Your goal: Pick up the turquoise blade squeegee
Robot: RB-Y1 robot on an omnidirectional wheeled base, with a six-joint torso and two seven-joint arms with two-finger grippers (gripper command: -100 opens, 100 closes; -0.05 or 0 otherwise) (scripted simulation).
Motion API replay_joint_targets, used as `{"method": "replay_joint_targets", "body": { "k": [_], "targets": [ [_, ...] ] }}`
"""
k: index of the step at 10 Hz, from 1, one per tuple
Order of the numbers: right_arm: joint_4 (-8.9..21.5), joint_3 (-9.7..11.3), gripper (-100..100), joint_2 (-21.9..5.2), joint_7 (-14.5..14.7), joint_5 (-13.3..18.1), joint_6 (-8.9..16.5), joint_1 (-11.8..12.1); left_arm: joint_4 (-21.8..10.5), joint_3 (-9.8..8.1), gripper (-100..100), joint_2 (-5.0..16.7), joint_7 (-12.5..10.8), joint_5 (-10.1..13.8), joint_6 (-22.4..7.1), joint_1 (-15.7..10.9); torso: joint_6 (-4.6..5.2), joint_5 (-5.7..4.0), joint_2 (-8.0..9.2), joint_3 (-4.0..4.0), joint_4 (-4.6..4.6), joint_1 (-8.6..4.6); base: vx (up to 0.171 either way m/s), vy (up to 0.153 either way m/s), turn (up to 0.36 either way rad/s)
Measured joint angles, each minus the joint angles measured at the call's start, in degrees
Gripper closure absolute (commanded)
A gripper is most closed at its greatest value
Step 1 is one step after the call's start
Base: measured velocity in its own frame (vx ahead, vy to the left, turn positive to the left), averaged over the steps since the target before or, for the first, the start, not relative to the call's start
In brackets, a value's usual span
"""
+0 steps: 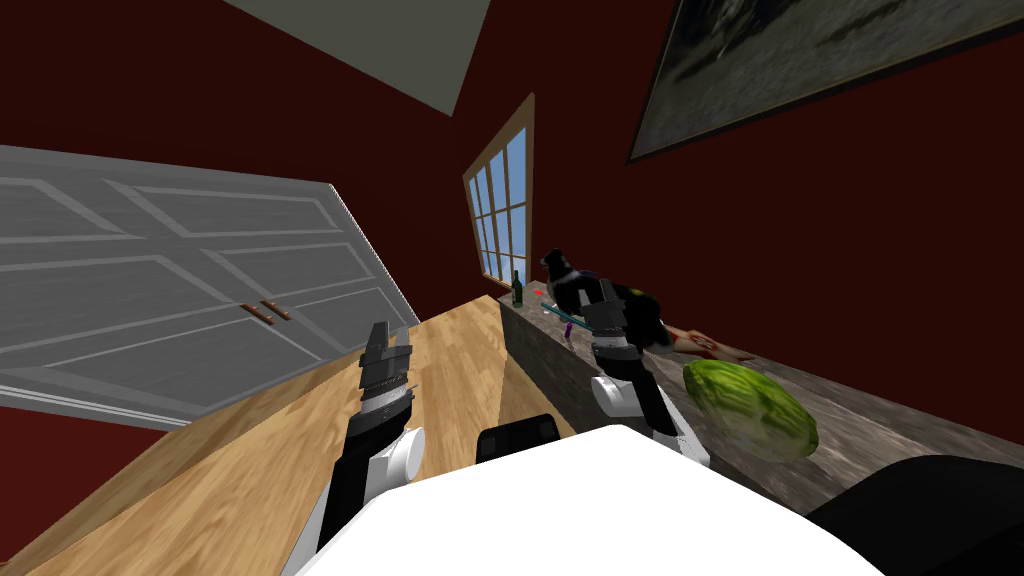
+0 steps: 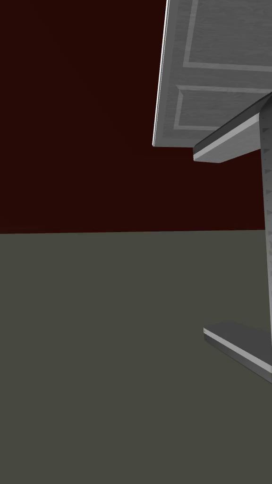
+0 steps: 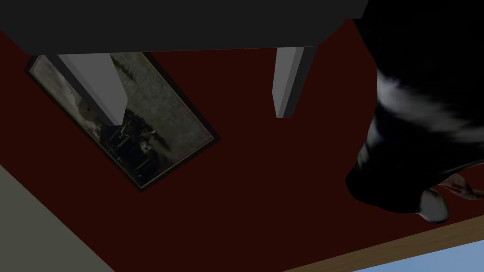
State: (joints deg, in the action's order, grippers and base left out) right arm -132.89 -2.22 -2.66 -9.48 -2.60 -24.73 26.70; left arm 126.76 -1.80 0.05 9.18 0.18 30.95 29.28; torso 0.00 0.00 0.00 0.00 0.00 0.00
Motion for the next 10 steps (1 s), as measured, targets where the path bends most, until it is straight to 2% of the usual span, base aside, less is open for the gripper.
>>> {"method": "replay_joint_targets", "body": {
  "k": [3,6,10],
  "targets": [
    [2.85,-0.84,-100,-1.57,1.51,2.32,0.18,-2.42,0.0,0.0,0,0.0,0.0,0.0,0.0,0.0,0.0,0.01,-0.1,-0.06,-0.02,0.04,0.022,0.016,-0.015],
    [7.23,-2.42,-100,-3.7,3.22,4.97,-0.78,-5.29,0.0,0.0,0,0.0,0.0,0.0,0.0,0.0,0.0,0.02,-0.13,-0.07,-0.03,0.09,0.026,0.027,-0.016],
    [14.07,-4.33,-100,-6.26,6.28,9.58,-1.18,-10.79,0.0,0.0,0,0.0,0.0,0.0,0.0,0.0,-0.01,0.03,-0.12,-0.07,-0.03,0.12,0.02,0.035,-0.012]
  ]
}}
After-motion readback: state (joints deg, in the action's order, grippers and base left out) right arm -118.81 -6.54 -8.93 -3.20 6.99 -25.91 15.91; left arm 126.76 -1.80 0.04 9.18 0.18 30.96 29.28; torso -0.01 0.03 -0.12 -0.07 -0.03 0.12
